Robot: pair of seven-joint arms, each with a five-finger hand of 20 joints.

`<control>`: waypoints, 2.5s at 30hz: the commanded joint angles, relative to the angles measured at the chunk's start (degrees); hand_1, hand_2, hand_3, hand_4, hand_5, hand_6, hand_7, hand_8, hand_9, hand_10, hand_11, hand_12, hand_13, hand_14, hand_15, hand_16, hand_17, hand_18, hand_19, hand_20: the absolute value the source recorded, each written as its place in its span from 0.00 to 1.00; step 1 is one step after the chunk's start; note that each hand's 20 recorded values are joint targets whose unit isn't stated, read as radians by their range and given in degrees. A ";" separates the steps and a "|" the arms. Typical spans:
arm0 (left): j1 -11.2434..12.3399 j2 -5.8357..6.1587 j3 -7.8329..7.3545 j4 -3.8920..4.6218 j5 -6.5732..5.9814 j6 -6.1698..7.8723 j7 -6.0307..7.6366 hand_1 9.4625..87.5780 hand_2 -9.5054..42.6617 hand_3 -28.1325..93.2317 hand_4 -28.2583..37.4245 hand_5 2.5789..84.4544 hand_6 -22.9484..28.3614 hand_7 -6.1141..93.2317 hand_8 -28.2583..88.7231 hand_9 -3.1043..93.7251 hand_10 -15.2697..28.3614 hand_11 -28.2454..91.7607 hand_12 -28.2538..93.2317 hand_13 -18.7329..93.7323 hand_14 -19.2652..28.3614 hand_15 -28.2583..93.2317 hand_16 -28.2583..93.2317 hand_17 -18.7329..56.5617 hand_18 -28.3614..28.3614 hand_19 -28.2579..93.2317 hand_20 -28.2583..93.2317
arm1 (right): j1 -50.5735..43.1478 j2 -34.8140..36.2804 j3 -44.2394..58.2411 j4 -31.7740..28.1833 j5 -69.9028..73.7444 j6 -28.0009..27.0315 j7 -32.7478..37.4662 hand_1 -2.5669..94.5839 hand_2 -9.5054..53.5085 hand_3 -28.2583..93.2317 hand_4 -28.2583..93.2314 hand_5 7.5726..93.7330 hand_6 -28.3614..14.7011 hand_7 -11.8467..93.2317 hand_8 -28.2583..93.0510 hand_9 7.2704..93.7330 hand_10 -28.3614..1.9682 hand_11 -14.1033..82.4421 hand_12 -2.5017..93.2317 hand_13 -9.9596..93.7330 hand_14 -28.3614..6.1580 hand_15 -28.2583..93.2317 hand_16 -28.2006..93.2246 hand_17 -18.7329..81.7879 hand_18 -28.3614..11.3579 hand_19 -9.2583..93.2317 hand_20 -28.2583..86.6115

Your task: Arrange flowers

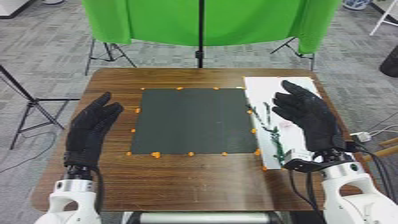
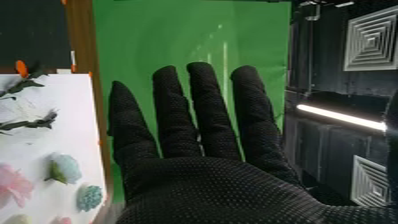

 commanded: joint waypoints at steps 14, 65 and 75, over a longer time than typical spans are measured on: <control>0.88 -0.75 -0.38 -0.14 0.87 -1.10 -1.94 0.19 0.04 0.75 0.10 0.55 0.50 0.17 0.20 0.51 0.66 0.39 0.36 0.48 0.77 0.36 0.29 0.31 0.78 0.32 0.42 | -3.41 6.18 -4.65 -3.30 -62.64 17.39 6.93 0.21 0.00 0.71 0.02 0.51 0.52 0.27 0.18 0.59 0.38 0.33 0.27 0.67 0.40 0.41 0.45 0.58 0.28 0.30 0.64; 0.87 -0.38 -1.87 -0.54 3.06 -4.64 -5.89 0.19 0.04 0.75 0.11 0.55 0.51 0.16 0.20 0.51 0.67 0.38 0.36 0.47 0.78 0.36 0.28 0.31 0.78 0.33 0.42 | 2.90 22.19 -23.99 14.03 -80.63 3.55 21.22 0.83 0.00 0.03 0.67 0.82 0.66 0.38 0.43 0.94 0.57 0.51 0.34 1.00 0.83 0.67 0.48 0.85 0.47 0.91 0.55; 1.51 -0.16 -2.92 -1.11 2.83 -4.02 -5.18 0.20 0.04 0.74 0.11 0.54 0.51 0.16 0.20 0.50 0.67 0.38 0.36 0.47 0.78 0.36 0.28 0.30 0.78 0.32 0.42 | 3.35 23.06 -21.25 10.92 -79.44 12.24 21.55 0.88 0.00 0.00 0.80 0.82 0.69 0.46 0.44 0.96 0.64 0.56 0.40 1.00 0.86 0.75 0.47 0.87 0.46 0.96 0.57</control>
